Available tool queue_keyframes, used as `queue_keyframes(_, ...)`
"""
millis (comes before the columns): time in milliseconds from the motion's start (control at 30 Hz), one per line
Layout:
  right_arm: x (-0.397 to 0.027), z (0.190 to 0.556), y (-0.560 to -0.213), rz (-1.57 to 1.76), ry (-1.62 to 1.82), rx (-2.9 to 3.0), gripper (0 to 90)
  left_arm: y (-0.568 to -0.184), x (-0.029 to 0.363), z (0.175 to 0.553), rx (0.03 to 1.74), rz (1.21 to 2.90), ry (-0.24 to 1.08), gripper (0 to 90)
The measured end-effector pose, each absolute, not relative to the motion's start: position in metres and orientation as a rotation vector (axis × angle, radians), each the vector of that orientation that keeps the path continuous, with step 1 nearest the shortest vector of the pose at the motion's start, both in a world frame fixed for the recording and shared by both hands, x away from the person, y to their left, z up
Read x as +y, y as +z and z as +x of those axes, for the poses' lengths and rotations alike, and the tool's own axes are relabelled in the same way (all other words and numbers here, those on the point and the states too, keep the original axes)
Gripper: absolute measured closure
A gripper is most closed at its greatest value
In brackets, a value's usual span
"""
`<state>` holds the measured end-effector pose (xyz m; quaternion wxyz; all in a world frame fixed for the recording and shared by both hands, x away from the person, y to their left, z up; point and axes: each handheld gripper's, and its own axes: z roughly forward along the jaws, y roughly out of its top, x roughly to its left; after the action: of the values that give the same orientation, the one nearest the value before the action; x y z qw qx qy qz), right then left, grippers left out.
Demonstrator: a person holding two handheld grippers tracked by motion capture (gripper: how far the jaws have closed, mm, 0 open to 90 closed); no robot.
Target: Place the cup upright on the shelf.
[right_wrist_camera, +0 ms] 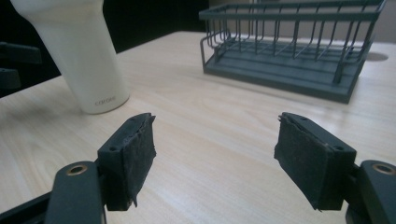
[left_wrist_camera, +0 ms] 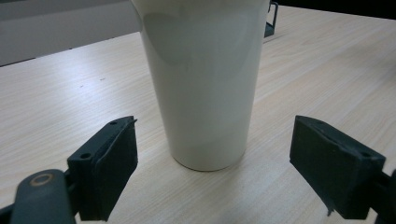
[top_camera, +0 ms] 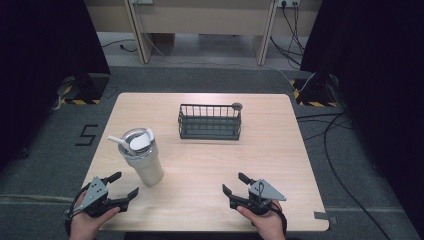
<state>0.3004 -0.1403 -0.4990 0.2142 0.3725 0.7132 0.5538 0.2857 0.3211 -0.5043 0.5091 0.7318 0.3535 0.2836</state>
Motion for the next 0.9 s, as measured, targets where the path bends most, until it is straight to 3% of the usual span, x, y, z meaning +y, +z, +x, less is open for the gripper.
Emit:
queue_keyframes(533,-0.135,0.301,-0.498,1.032,1.471,1.99,24.9,-0.505,0.32,0.284,0.854,1.761,0.683,14.6)
queue_keyframes(900,-0.101,0.319,-0.486,0.901,1.511,2.041,22.0,-0.504,0.32,0.284,0.85,1.759,0.683,14.6)
